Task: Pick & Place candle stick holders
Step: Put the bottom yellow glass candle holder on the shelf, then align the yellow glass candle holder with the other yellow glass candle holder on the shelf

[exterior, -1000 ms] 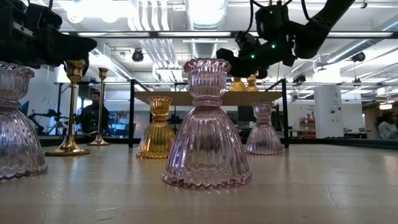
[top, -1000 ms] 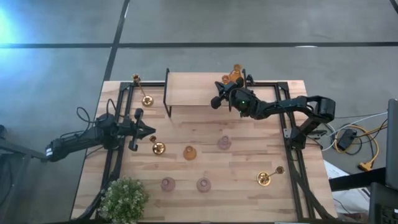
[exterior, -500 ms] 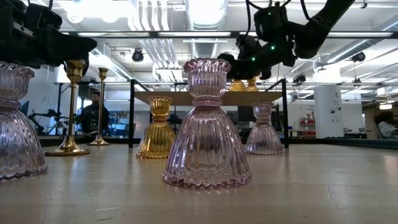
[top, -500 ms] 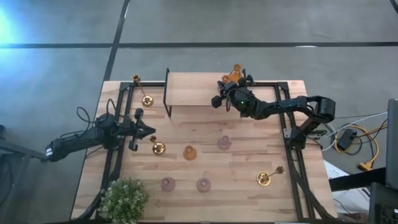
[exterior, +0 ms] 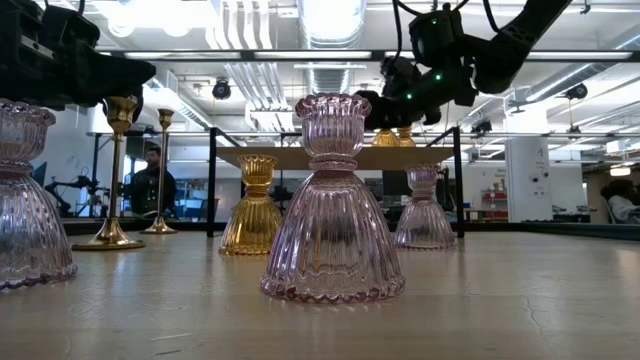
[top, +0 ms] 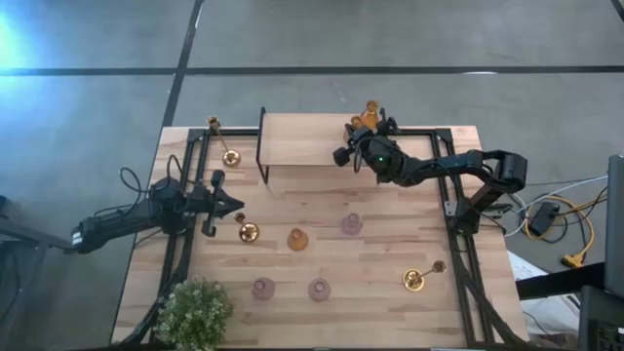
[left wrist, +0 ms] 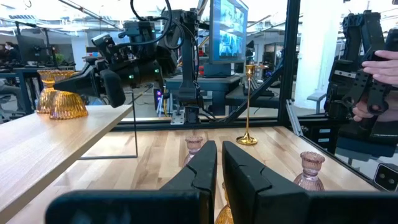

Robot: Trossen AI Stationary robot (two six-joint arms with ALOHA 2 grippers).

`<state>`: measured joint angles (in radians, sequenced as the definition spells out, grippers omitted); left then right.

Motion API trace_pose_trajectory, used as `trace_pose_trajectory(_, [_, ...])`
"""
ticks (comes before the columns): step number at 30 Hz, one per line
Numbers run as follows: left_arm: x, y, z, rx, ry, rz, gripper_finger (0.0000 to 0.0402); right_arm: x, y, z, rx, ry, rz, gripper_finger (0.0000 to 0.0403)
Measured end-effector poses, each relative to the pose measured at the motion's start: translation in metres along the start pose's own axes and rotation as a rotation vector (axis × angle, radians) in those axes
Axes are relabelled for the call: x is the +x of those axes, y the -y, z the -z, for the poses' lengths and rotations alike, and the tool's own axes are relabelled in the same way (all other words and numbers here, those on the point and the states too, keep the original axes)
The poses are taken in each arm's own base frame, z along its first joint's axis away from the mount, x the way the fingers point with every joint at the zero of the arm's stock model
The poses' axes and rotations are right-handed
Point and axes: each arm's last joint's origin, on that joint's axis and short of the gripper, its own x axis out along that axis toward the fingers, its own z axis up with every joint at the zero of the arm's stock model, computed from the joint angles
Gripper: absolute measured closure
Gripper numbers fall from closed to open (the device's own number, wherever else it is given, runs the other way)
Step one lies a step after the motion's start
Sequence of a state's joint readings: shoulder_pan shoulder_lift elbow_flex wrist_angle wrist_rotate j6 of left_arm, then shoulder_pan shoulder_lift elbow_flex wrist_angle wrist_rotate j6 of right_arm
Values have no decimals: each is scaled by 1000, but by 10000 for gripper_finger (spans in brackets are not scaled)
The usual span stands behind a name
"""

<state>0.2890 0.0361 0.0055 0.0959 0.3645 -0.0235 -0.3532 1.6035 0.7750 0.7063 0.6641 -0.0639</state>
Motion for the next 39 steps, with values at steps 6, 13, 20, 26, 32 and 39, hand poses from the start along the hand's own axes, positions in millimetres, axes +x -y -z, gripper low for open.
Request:
trace_pose_trajectory(6, [0, 0, 0, 0, 0, 0, 371, 0, 2, 0, -24, -3, 24, 395])
trace_pose_trajectory(13, [0, 0, 0, 0, -1, 0, 371, -1, 5, -3, -27, -4, -1, 395])
trace_pose_trajectory(20, [0, 0, 0, 0, -1, 0, 371, -19, 2, -28, -11, 79, -203, 395])
trace_pose_trajectory(26, [0, 0, 0, 0, 0, 0, 371, -55, 6, -64, -48, 91, -442, 395])
trace_pose_trajectory(32, [0, 0, 0, 0, 0, 0, 371, -85, 9, -113, -169, -67, -591, 395])
trace_pose_trajectory(39, [0, 0, 0, 0, -1, 0, 371, -96, 5, -157, -322, -289, -692, 395])
